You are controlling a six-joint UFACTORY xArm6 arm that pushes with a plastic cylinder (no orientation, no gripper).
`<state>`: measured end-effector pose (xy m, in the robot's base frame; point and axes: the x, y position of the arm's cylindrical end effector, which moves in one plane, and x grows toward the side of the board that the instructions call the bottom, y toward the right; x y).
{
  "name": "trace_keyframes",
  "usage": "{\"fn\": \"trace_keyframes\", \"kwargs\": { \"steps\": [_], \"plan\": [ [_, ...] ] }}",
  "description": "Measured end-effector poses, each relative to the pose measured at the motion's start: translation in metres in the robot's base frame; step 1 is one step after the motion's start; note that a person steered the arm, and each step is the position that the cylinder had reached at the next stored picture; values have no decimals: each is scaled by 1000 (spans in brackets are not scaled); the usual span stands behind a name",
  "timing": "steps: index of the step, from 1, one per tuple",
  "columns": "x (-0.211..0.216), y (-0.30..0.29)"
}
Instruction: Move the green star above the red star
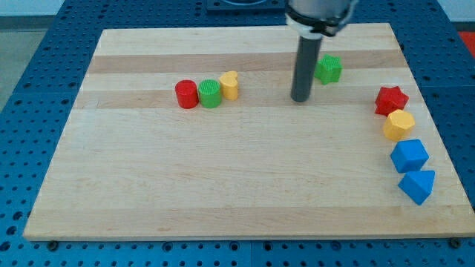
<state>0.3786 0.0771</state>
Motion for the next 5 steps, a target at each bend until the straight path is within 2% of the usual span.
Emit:
{"fn": "trace_keyframes", "kwargs": {
  "steps": [2, 3, 5],
  "plan": [
    [-65, -13],
    [-75, -2],
    [-66, 45]
  ]
}}
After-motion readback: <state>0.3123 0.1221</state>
